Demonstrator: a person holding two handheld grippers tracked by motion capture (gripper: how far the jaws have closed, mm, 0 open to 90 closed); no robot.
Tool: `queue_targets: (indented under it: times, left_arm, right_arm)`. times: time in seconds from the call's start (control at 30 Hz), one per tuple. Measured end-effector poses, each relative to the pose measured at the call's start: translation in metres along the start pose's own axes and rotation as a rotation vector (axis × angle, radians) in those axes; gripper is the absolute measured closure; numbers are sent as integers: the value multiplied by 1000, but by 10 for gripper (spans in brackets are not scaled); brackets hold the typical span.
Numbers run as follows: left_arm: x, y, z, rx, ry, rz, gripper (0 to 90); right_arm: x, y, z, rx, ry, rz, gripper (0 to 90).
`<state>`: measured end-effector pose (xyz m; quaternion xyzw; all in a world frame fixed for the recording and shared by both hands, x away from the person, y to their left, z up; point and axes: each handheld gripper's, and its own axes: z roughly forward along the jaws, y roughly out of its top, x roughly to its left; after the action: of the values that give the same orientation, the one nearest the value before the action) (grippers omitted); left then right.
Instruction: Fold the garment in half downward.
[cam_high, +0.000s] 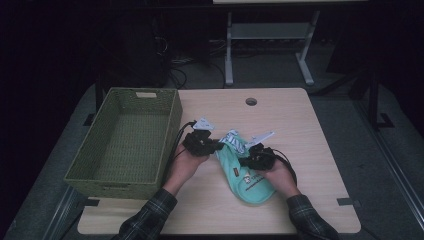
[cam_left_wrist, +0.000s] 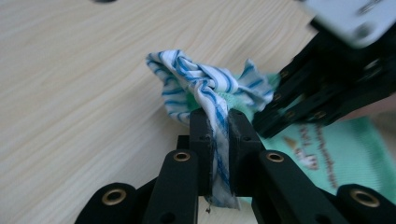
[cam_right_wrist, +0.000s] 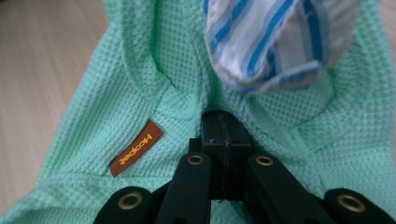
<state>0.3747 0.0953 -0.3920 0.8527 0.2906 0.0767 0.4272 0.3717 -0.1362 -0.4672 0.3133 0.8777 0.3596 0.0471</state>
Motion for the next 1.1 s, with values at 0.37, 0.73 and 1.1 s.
queue_targets:
  times: [0.37,0.73,1.1]
  left_arm:
    - [-14,9,-2,-16,-4,65,822]
    - [-5,1,-3,9,51,72,821]
    - [1,-2,-9,15,101,69,821]
  right_arm:
    - [-2,8,0,-40,-15,4,899]
    - [-3,-25,-41,-24,-30,30,898]
    - [10,-64,-70,9,-41,48,898]
